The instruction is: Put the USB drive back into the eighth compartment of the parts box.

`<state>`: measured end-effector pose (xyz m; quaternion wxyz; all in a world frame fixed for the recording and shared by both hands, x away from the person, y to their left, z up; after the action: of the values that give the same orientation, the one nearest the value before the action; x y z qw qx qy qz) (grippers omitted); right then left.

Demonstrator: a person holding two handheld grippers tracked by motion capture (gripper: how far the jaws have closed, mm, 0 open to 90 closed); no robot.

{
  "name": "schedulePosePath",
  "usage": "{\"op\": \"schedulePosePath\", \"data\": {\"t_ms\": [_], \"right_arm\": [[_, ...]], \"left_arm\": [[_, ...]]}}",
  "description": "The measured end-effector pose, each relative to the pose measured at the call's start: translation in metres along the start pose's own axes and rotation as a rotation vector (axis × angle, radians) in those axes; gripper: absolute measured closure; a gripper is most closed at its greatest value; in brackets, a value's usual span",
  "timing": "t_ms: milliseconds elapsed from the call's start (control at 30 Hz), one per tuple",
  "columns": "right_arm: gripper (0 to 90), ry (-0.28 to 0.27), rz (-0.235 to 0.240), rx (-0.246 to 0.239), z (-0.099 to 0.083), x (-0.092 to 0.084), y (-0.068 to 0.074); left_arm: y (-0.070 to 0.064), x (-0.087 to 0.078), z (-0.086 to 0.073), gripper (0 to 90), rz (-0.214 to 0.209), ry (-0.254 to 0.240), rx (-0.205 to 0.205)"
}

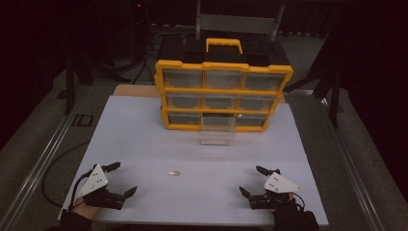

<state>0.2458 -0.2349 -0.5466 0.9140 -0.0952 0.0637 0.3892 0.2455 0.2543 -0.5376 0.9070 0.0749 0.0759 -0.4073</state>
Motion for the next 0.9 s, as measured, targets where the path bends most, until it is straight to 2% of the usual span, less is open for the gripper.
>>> {"op": "schedulePosePath", "data": {"t_ms": [400, 500, 900], "right_arm": [[7.7, -0.008, 0.006, -0.004, 0.0016, 0.0021, 0.0014], [7.6, 0.002, 0.011, -0.008, 0.0007, 0.0029, 0.0020], [7.7, -0.023, 0.017, -0.005, 0.0032, 0.0021, 0.0025]], "left_arm": [[-0.0015, -0.0018, -0.0013, 0.6, -0.012, 0.007, -0.008], [-0.0016, -0.0030, -0.0004, 0.5, -0.011, -0.005, -0.009], [-0.0022, -0.0014, 0.0018, 0.5, -0.025, -0.003, -0.007]]}}
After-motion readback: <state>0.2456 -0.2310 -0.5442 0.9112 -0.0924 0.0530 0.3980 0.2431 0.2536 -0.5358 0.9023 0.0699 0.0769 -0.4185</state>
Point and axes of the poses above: each handheld gripper's, and its own axes: x roughly forward along the jaws, z roughly out of its top, y roughly to its left, the point moved 3 cm from there along x, roughly forward along the jaws, and after that the axes turned 14 degrees about -y, right-handed, at the moved point
